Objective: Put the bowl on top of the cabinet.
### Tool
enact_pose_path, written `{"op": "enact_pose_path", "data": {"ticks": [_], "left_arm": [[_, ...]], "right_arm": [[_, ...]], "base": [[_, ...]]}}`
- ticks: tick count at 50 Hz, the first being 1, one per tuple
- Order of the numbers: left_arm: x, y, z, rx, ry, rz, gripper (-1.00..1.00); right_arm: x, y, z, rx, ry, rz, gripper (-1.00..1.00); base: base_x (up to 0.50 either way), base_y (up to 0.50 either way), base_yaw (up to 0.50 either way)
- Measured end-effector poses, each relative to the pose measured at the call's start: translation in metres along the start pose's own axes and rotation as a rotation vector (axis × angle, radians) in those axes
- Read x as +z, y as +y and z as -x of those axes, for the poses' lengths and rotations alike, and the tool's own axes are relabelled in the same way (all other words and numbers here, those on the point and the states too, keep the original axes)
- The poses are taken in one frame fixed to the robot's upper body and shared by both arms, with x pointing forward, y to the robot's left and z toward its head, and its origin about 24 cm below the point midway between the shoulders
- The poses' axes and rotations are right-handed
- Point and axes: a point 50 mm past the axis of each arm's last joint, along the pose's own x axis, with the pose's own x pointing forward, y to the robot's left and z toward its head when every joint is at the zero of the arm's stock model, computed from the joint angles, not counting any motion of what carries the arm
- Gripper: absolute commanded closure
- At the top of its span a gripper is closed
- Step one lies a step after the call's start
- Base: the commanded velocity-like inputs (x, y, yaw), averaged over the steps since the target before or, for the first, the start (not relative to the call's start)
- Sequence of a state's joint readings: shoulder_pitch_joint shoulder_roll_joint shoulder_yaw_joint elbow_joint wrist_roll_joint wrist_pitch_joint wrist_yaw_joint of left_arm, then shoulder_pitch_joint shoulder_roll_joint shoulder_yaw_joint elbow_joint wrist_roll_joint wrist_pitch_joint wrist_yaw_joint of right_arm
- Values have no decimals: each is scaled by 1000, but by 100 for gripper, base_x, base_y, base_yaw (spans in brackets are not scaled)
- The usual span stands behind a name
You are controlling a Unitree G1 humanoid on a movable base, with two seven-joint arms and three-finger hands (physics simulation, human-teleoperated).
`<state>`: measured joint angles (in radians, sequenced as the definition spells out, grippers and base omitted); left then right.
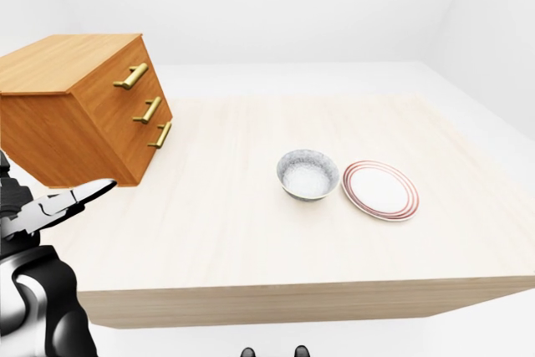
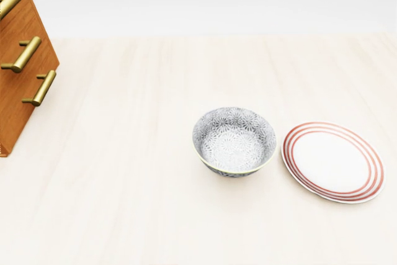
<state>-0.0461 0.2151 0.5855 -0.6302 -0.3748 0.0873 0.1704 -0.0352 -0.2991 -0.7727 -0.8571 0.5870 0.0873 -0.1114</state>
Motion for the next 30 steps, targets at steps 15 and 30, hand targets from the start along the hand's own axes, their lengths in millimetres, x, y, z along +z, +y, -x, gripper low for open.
{"op": "enact_pose_path", "data": {"ticks": [15, 30], "left_arm": [[3, 0, 0, 3, -14, 3, -100], [5, 0, 0, 5, -23, 6, -100]], "right_arm": [[0, -1, 1, 1, 8, -9, -100], [-1, 1, 3, 25, 14, 19, -100]], "base": [[45, -4, 0], [2, 29, 0]]}}
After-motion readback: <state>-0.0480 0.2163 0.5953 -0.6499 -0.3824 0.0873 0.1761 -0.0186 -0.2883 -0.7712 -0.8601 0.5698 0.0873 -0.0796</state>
